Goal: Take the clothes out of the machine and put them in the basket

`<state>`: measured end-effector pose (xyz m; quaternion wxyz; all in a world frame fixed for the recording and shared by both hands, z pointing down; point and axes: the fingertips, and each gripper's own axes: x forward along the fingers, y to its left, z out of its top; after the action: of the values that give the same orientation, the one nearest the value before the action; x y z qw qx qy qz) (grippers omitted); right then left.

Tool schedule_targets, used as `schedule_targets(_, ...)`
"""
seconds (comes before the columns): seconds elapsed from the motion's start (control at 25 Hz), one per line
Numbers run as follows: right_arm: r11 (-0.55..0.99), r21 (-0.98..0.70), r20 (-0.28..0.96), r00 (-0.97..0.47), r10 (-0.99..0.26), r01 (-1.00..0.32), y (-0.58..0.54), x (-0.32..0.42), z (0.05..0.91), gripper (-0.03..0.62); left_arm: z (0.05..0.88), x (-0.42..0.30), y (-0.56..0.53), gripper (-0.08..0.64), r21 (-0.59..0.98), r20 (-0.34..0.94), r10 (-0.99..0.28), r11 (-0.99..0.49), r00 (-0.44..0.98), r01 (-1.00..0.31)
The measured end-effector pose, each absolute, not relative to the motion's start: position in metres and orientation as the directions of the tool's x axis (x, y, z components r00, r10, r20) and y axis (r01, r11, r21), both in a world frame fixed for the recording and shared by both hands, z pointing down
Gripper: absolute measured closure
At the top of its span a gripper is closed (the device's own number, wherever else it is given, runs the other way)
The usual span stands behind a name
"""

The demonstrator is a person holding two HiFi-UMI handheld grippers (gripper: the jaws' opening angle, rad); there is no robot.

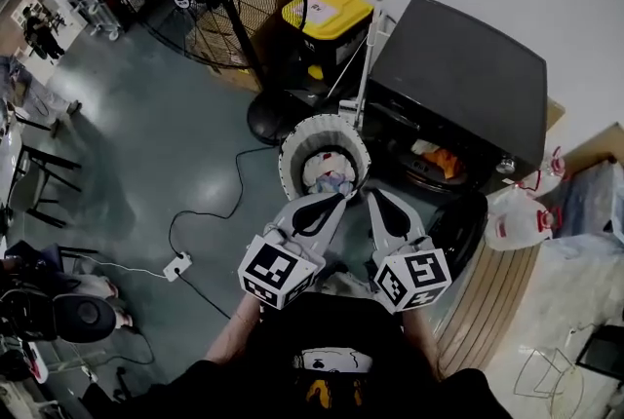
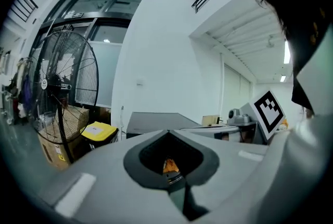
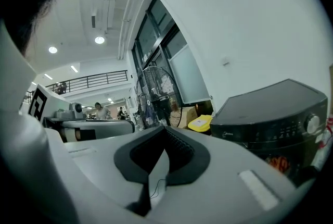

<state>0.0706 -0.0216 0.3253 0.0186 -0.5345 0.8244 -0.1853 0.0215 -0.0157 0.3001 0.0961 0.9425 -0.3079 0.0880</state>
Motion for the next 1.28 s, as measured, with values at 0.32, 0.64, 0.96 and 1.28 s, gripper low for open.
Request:
schedule_targets(0.32, 0.286, -0.335, 0.155, -0.352, -0.923, -0.898, -0.031, 0.08, 0.322, 0.578, 0.301, 0.027, -0.026, 0.56, 0.114, 0.236, -0.496, -0.84, 0.836, -0.53)
schedule_targets(0.64, 0.146, -0.335, 0.167, -0.212, -0.963, -0.931, -0.062, 0.076, 0.323, 0.578, 0.304, 0.028, -0.065, 0.56, 0.122, 0.236, -0.349, -0.915, 0.907, -0.384)
schedule_targets(0.96, -0.019, -0.327, 0.2, -0.049, -0.978, -0.945, -0.096, 0.067, 0.329, 0.574, 0.309, 0.024, -0.104, 0.56, 0.13, 0.251, -0.174, -0.969, 0.952, -0.211)
schedule_targets(1.28, -0.188, -0.29, 0.24, 0.119, -0.964, -0.938, -0.102, 0.066, 0.343, 0.56, 0.327, 0.015, -0.12, 0.56, 0.147, 0.254, -0.016, -0.988, 0.967, -0.055)
